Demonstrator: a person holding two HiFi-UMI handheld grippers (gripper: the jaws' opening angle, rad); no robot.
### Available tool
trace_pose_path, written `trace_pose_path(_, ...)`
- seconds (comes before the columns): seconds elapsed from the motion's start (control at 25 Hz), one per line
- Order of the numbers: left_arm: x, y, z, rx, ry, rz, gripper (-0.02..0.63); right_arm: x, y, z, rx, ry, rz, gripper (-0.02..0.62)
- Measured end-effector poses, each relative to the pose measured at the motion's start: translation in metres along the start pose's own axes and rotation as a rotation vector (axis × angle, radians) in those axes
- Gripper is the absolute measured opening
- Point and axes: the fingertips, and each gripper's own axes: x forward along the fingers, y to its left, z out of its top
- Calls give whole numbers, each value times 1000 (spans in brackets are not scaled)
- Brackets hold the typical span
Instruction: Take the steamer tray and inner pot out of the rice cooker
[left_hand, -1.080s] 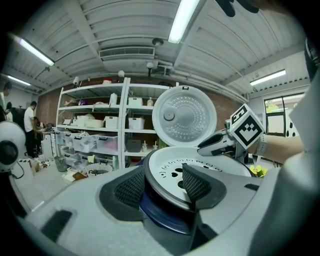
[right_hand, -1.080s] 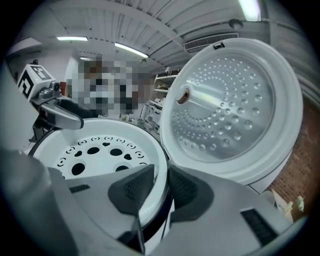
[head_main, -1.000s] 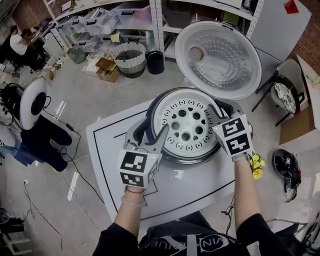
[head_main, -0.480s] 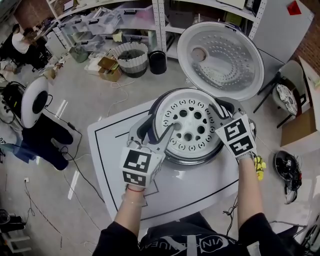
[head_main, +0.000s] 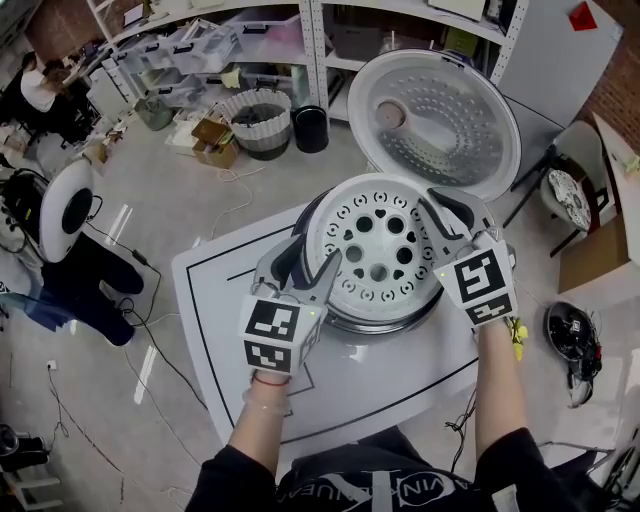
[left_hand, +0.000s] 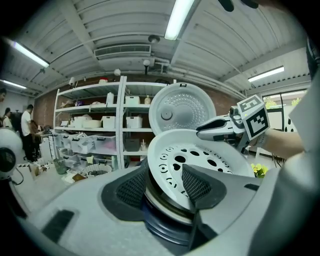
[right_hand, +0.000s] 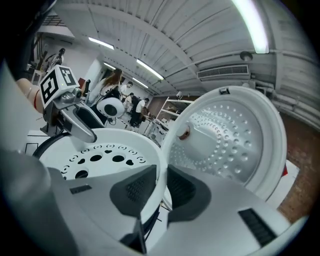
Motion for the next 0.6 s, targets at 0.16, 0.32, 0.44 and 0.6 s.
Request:
trace_pose_path(0.16,-2,-1,4,-19,-17,2,217,-22,-7,23,14,-124,-48,61)
trace_pose_path(0.32,-7,-4,8,-5,-40,20,186,-42,-8,42,-13,-227,-78,58)
trace_pose_path(0.44,-10,-6,11,3,-58,36,160,-51,-8,46,-5,-258,-89,58)
trace_pose_path(0.6,-13,-3,16,-54,-91,60,127,-59,-7,47,116,-291,-71,58)
